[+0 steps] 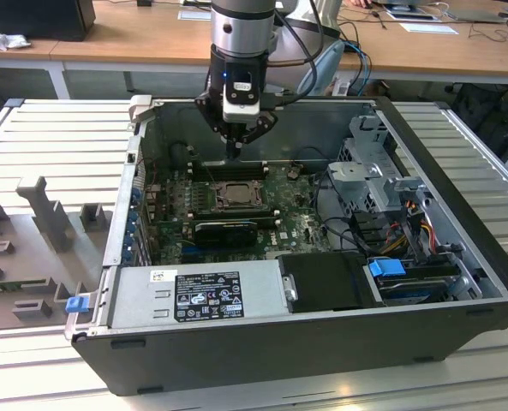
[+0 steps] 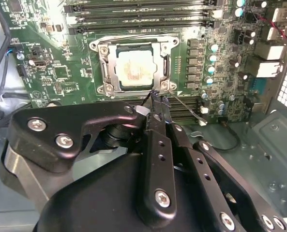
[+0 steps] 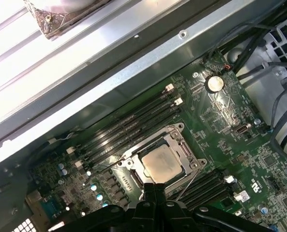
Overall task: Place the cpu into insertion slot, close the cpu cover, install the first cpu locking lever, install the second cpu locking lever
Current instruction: 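Install the first cpu locking lever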
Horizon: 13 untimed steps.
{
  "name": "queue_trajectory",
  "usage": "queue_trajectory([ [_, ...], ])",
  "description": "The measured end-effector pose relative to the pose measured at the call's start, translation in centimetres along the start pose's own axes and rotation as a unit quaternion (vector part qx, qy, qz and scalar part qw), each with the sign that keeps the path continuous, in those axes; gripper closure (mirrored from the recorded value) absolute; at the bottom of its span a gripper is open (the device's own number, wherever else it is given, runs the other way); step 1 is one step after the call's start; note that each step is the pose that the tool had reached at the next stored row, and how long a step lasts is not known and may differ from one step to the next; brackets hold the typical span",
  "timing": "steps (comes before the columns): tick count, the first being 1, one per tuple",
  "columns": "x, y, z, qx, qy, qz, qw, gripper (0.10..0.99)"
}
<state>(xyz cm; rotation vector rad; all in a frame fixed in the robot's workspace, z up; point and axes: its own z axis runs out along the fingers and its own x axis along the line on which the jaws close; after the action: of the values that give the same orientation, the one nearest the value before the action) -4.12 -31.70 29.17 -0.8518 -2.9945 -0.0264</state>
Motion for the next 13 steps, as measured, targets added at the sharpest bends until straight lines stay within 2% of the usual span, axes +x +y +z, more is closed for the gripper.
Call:
queue_trajectory([
  [6, 0.00, 0.00, 0.00, 0.0006, 0.0002, -0.020, 0.9998, 0.980],
  [13, 0.00, 0.00, 0.00, 0.0015, 0.0004, -0.047, 0.9989, 0.980],
])
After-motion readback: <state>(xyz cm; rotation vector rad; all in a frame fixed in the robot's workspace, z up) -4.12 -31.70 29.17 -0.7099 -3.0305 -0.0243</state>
